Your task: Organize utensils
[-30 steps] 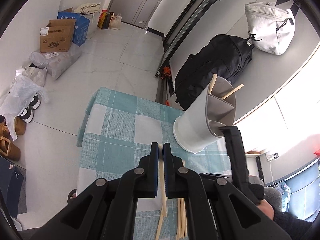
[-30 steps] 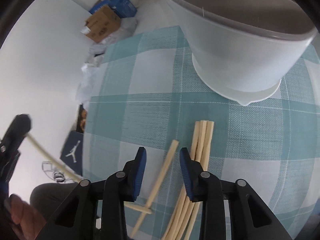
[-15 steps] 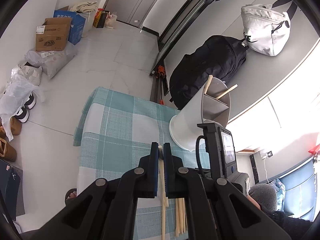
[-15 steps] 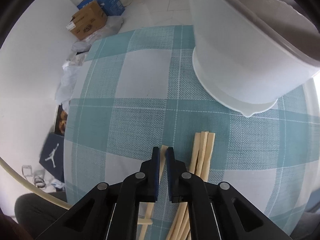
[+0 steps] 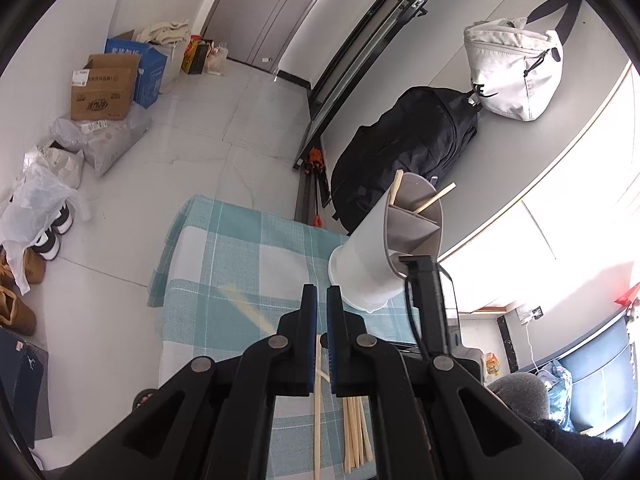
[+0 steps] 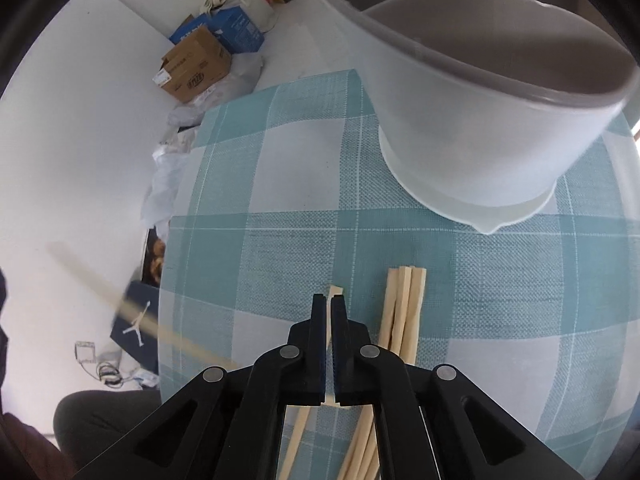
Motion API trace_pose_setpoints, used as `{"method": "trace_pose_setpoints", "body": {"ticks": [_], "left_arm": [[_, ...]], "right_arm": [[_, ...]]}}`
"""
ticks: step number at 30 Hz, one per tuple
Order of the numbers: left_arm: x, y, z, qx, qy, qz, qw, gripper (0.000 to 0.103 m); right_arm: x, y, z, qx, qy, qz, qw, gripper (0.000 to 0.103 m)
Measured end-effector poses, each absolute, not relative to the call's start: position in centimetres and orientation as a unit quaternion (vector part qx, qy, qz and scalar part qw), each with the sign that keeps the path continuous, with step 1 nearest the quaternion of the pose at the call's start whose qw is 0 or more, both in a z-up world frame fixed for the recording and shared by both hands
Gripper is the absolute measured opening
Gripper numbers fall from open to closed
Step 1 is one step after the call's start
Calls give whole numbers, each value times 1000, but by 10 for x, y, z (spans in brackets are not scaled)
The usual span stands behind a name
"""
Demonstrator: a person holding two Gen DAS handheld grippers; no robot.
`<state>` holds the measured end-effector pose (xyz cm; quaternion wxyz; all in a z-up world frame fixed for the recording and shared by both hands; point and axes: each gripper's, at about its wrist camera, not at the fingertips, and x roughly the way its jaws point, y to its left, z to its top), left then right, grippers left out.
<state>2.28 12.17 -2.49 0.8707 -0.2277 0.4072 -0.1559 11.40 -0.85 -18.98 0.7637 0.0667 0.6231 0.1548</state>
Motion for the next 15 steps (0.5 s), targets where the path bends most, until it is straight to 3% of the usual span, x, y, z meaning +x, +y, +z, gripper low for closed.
{"method": "trace_pose_setpoints", "body": {"ticks": [2, 6, 13, 15], "left_arm": [[21, 124, -23, -227, 402, -159, 873, 1], [22, 128, -29, -224, 406, -152, 873, 1], [29, 154, -44, -261, 427, -125, 857, 1], [30, 158, -47, -269, 432, -117, 853, 1]], "right_arm": [[117, -3, -193, 52, 629, 148, 761, 20], [121, 10, -195, 4, 634, 135, 762, 26], [105, 38, -196, -99, 610, 90, 781, 25], [103, 45, -196, -100, 603, 95, 786, 10]]}}
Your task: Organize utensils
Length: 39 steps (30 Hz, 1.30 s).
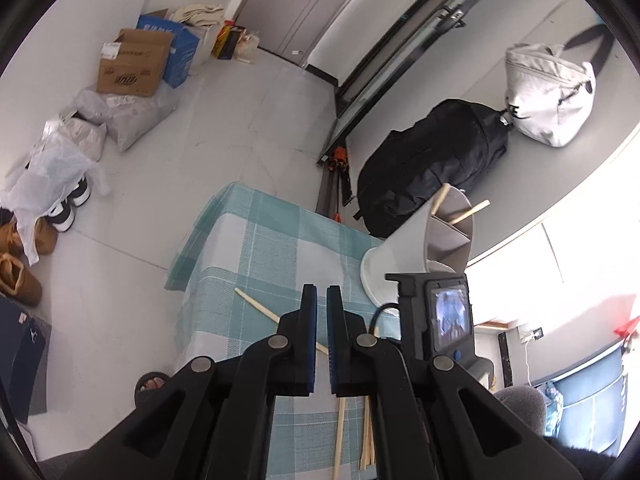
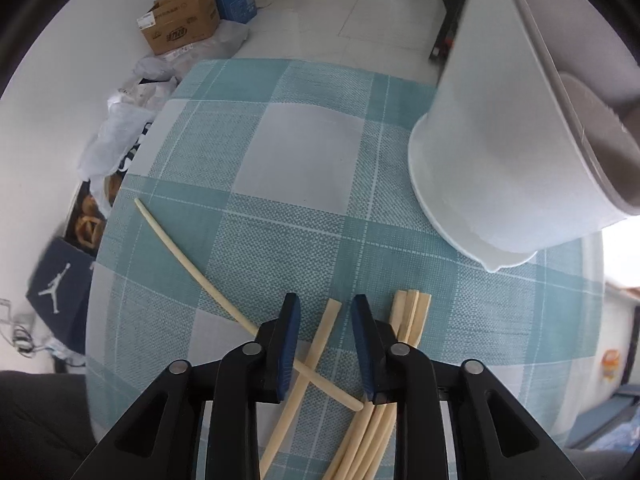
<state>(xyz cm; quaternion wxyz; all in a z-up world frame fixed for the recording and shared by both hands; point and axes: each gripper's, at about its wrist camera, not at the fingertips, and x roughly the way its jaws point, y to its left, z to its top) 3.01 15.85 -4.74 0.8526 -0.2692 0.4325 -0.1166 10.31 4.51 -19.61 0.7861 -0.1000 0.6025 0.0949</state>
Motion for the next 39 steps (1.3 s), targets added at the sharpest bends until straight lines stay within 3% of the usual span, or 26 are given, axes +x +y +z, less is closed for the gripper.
{"method": "trace_pose_setpoints", "body": {"ticks": [2, 14, 16, 18, 29, 39], "left_arm": [[31, 161, -52, -268, 442, -105, 849, 1], [44, 162, -94, -264, 530, -53, 804, 3], [47, 164, -102, -274, 542, -44, 793, 24], [49, 167, -108, -294, 544, -41, 785, 37], [66, 156, -127, -311, 567, -4, 762, 38], [91, 117, -141, -221, 604, 58, 764, 39]], "right_arm": [[103, 49, -195, -103, 597, 89, 790, 6], [103, -1, -147, 15, 519, 122, 846, 6], [97, -12, -130, 31, 495, 136, 858, 6], [90, -19, -119, 39, 476, 143, 867, 6], [55, -69, -68, 101, 385, 186, 899, 6], [44, -94, -58, 114, 355, 229, 899, 6]]}}
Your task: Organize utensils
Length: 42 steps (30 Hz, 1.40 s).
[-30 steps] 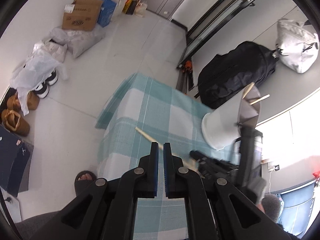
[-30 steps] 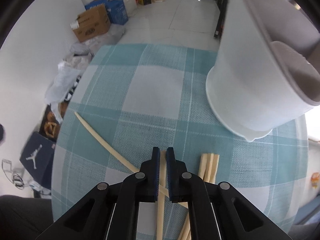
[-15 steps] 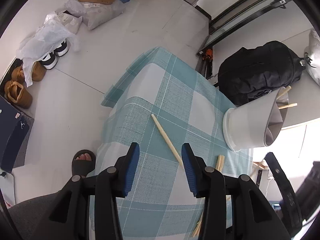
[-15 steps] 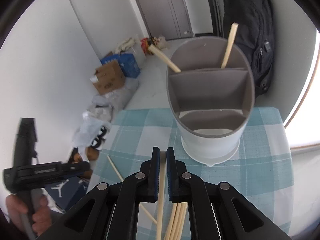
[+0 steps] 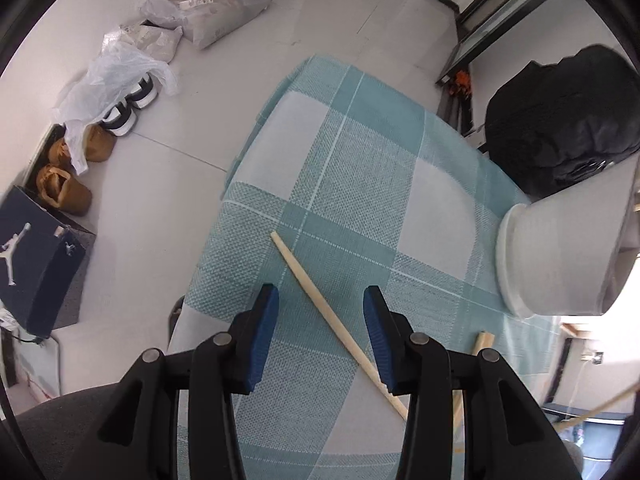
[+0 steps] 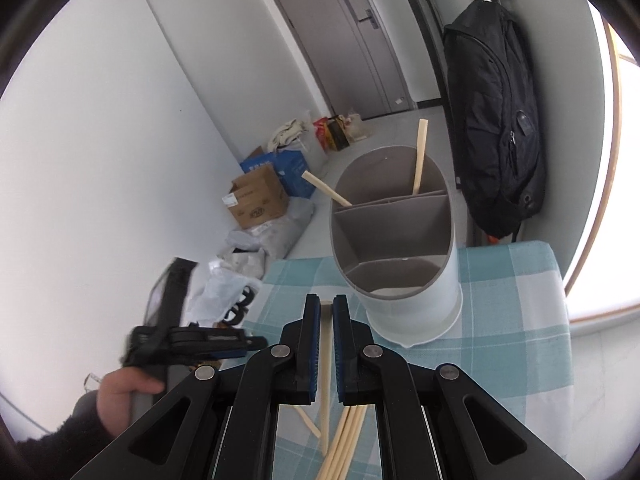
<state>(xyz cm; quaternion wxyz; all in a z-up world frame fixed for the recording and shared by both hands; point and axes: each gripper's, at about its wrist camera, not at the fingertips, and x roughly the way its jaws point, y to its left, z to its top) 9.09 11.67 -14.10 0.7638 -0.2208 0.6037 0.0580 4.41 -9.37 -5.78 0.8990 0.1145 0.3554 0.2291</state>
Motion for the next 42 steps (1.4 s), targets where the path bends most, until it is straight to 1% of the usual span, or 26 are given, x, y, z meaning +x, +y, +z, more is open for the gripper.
{"method": "trace_pose_setpoints", "body": {"ticks": [5, 7, 8, 9, 10, 13, 15, 21, 25, 30, 33, 42], "left_arm": [[95, 103, -141, -152, 606, 105, 774, 39], [96, 91, -143, -103, 608, 123, 778, 38], [96, 87, -143, -88, 605, 123, 782, 34], [96, 82, -142, -82, 599, 112, 789, 17], [95, 76, -142, -67, 597, 107, 792, 9], [95, 62, -144, -12, 586, 119, 801, 3], [96, 61, -146, -5, 580, 120, 805, 0], [95, 65, -141, -44, 569, 57, 819, 0], [94, 55, -120, -63, 537, 29, 841, 0], [75, 53, -82, -86, 478, 3, 874, 0], [66, 47, -68, -93, 454, -12, 886, 0], [48, 43, -52, -95, 399, -50, 911, 0]], "right_arm": [[44, -113, -57, 152, 344, 240, 895, 6], [45, -120, -56, 162, 342, 242, 894, 6], [45, -124, -55, 166, 339, 244, 893, 6], [45, -128, -54, 171, 338, 246, 892, 6], [45, -131, -54, 175, 336, 246, 892, 6], [44, -142, -52, 189, 332, 245, 891, 6], [45, -149, -53, 198, 332, 243, 890, 6], [43, -163, -50, 216, 325, 237, 890, 6], [43, -163, -49, 215, 322, 238, 891, 6], [42, -160, -49, 205, 322, 237, 893, 6], [40, -154, -49, 194, 320, 236, 897, 6], [33, -129, -54, 164, 330, 229, 901, 6]]}}
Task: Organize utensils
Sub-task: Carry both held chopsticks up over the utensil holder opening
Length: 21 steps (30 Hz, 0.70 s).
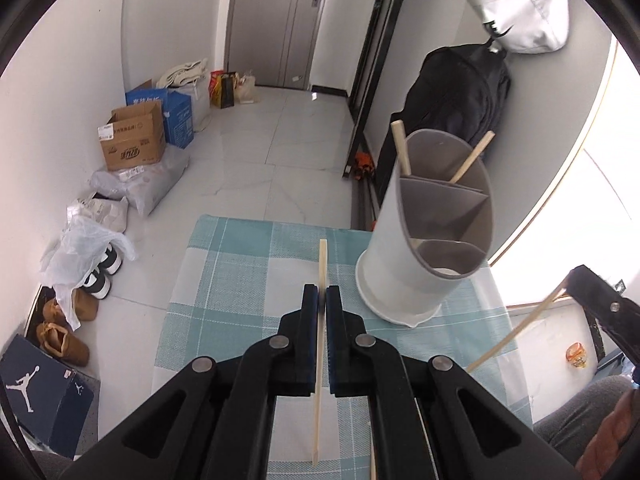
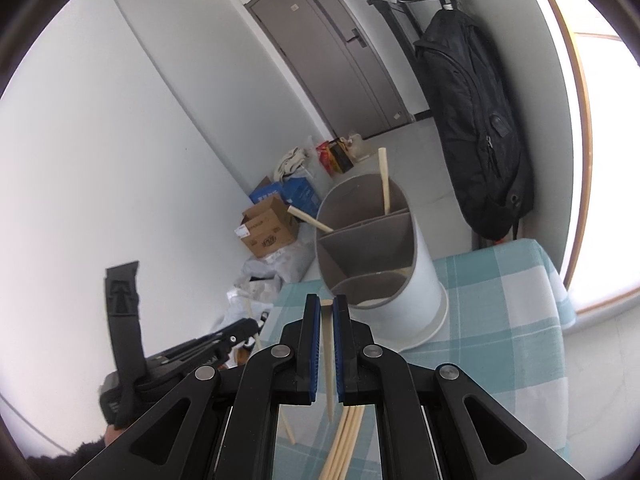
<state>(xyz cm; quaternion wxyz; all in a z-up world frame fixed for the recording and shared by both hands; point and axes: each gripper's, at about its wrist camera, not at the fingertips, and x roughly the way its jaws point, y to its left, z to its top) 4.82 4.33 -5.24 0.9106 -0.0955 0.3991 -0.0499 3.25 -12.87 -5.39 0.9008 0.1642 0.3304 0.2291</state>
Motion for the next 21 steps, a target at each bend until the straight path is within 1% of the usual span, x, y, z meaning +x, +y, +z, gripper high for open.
{"method": "trace_pose_setpoints", "body": {"ticks": [12, 21], "left_arm": [[17, 24, -19, -73, 348, -103, 929, 0], [14, 15, 6, -60, 329, -125, 934, 0]], "right_arm": [[32, -110, -43, 112, 322, 226, 912, 5], [37, -114, -24, 110, 310, 220, 918, 5]]}}
